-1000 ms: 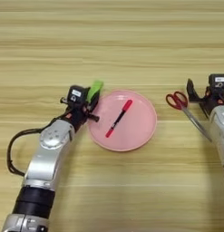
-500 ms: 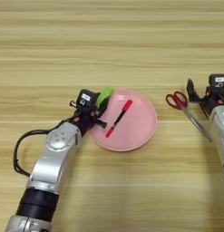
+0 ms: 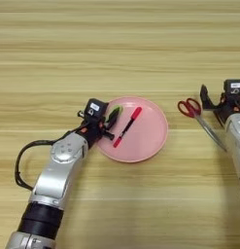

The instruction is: Move the objects on the table

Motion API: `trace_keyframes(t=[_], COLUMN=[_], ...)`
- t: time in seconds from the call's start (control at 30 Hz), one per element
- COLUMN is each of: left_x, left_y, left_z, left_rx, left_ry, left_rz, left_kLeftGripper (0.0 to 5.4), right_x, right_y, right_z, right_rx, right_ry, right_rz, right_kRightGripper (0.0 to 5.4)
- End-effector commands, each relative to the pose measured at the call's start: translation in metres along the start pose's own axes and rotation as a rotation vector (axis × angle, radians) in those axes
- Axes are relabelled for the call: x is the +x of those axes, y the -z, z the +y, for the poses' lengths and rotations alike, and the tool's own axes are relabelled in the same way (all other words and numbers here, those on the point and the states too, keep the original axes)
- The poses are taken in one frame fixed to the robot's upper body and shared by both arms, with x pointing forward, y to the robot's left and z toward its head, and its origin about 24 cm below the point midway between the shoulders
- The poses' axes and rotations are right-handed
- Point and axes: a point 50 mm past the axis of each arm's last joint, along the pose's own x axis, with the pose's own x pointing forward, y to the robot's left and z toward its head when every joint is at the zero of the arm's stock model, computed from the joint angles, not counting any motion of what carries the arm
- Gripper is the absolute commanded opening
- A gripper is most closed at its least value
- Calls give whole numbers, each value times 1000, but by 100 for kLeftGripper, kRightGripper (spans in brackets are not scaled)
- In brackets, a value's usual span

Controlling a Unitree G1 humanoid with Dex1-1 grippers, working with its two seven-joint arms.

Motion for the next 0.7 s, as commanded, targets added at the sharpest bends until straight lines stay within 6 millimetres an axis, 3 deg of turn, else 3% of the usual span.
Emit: trace_keyframes(t=[0.03,0.7], left_x=[0,-1], left_y=[4,0], left_z=[0,17], left_rx=[11,4], left_ry=[-3,-100], left_rz=[31,-5], left_kLeftGripper=[228,395], right_x=[3,3], right_y=[-4,-4], right_z=[0,0], right_rx=[7,2], right_ry=[9,5], right_rz=[-14,-17], right_kRightGripper=[540,540])
